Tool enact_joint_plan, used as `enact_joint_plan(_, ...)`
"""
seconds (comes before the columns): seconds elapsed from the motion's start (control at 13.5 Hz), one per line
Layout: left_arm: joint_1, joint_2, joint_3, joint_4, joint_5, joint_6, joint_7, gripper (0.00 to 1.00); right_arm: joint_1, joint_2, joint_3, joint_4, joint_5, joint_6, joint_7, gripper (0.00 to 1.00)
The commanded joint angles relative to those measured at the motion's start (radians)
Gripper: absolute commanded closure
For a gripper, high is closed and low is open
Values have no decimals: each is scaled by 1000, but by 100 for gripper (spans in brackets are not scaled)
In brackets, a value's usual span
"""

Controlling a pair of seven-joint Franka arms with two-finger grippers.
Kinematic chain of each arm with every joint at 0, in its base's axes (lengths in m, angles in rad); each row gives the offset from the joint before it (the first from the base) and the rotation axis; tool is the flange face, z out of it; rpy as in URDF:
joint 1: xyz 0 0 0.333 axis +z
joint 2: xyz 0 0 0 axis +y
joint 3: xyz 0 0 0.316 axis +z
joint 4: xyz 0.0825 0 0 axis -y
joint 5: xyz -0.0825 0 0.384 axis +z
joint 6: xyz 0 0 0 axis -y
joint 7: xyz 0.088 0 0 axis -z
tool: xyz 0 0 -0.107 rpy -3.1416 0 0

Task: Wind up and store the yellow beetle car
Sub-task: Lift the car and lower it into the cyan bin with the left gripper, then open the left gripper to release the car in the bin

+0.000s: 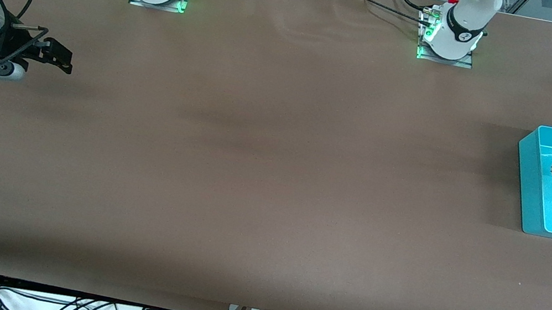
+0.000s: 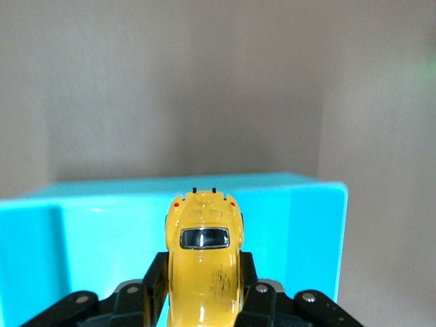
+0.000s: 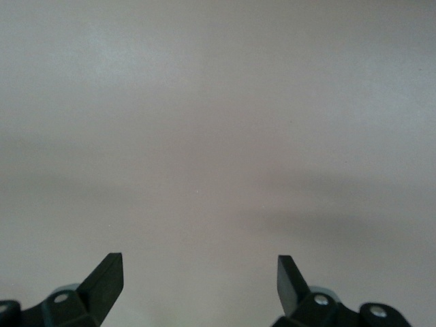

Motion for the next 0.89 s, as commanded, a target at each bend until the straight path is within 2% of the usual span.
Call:
enact_joint_plan(0.0, 54, 121, -14, 32, 24, 118, 89, 81, -1, 6, 2, 17, 2, -6, 8, 0)
enact_joint_plan(0.22, 77, 204, -15, 31, 23, 241, 106, 70, -4, 6, 1, 17, 2, -10, 5, 0)
enact_joint_plan(0.3, 116, 232, -15, 32, 23, 265, 115, 53, -4, 6, 1, 17, 2, -10, 7, 0)
enact_joint_plan(0.37, 136, 255, -21, 32, 21, 303, 126, 6, -2, 6, 1, 17, 2, -8, 7, 0)
enact_joint_plan(0.44, 143, 270, -26, 34, 13, 314, 134, 0, -2, 6, 1, 17, 2, -8, 7, 0)
enact_joint_plan(0.59, 135, 254, -36, 38, -32, 296, 128, 0, -4, 6, 1, 17, 2, -11, 7, 0)
enact_joint_plan(0.74, 131, 205, -53, 67, -59, 214, 97, 0, -4, 6, 1, 17, 2, -11, 7, 0)
enact_joint_plan(0.81, 127, 179, -66, 106, -60, 131, 63, 0, -2, 6, 1, 17, 2, -11, 8, 0)
